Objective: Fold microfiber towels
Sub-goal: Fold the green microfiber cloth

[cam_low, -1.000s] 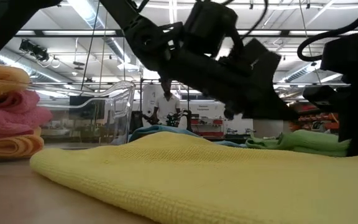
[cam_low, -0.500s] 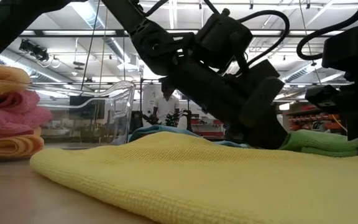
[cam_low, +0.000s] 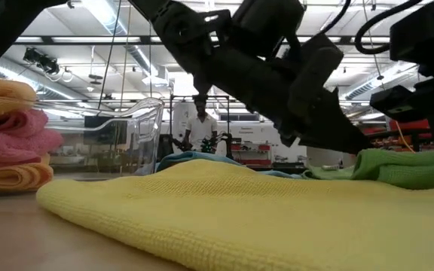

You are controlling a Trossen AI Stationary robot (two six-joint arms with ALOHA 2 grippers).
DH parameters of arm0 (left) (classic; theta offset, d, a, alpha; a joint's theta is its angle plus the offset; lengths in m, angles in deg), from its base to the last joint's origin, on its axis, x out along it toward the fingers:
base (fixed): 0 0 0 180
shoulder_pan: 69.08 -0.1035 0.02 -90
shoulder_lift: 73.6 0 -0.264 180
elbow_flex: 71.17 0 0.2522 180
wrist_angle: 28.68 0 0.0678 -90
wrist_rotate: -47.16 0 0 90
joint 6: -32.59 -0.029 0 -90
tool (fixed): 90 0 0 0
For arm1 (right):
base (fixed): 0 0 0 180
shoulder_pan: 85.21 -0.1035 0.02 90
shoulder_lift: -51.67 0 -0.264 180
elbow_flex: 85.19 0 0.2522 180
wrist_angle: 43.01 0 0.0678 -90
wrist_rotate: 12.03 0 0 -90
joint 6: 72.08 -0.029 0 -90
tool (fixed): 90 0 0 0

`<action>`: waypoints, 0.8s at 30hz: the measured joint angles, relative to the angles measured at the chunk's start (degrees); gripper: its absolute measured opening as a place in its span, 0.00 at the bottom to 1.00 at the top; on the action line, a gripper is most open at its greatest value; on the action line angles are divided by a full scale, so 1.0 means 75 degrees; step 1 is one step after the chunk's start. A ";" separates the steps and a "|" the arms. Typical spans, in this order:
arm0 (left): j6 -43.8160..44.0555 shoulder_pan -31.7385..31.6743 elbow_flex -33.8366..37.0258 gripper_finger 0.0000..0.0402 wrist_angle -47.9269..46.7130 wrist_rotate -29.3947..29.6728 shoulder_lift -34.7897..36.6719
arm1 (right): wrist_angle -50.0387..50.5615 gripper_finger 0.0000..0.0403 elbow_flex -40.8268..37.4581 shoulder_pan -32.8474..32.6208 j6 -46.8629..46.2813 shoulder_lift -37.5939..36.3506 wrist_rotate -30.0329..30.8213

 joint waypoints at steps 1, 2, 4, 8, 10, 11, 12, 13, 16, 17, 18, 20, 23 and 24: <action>0.0091 0.0000 0.0013 0.02 -0.0053 0.0006 -0.0007 | 0.0068 0.09 0.0059 0.0000 -0.0057 0.0000 -0.0037; 0.0232 0.0037 0.0015 0.02 0.0005 0.0031 -0.0044 | 0.0119 0.09 0.0104 0.0000 -0.0124 0.0000 -0.0058; 0.0385 0.0120 0.0051 0.02 0.0248 0.0217 -0.0170 | 0.0144 0.09 0.0146 0.0000 -0.0246 0.0000 -0.0116; 0.0630 0.0279 0.0400 0.04 0.0782 0.0851 -0.0412 | 0.0134 0.09 0.0173 0.0000 -0.0269 0.0000 -0.0146; 0.0890 0.0281 0.0492 0.04 0.0931 0.0852 -0.0474 | 0.0105 0.09 0.0173 0.0000 -0.0276 0.0000 -0.0146; 0.1013 0.0271 0.0513 0.03 0.0980 0.0850 -0.0507 | 0.0102 0.09 0.0173 0.0000 -0.0278 -0.0001 -0.0144; 0.1049 0.0261 0.0533 0.02 0.1057 0.0802 -0.0531 | 0.0105 0.09 0.0173 0.0000 -0.0278 -0.0001 -0.0143; 0.1064 0.0263 0.0537 0.02 0.1081 0.0758 -0.0531 | 0.0105 0.09 0.0173 0.0000 -0.0280 -0.0003 -0.0140; 0.0917 0.0328 0.0580 0.01 0.1548 0.0695 -0.0523 | 0.0102 0.09 0.0173 0.0000 -0.0315 -0.0003 -0.0145; 0.0797 0.0352 0.0587 0.02 0.1784 0.0796 -0.0506 | 0.0102 0.09 0.0173 0.0000 -0.0349 -0.0003 -0.0143; 0.0646 0.0374 0.0581 0.03 0.2127 0.1014 -0.0485 | 0.0098 0.09 0.0173 0.0000 -0.0386 -0.0006 -0.0143; 0.0621 0.0387 0.0553 0.05 0.2575 0.1628 -0.0419 | 0.0062 0.09 0.0173 0.0000 -0.0401 -0.0006 -0.0140; 0.0997 0.0362 0.0546 0.08 0.3036 0.2197 -0.0627 | -0.0017 0.09 0.0173 0.0000 -0.0403 -0.0009 -0.0067; 0.1106 0.0349 0.0573 0.09 0.2982 0.2223 -0.0698 | -0.0023 0.09 0.0172 0.0000 -0.0377 -0.0009 -0.0024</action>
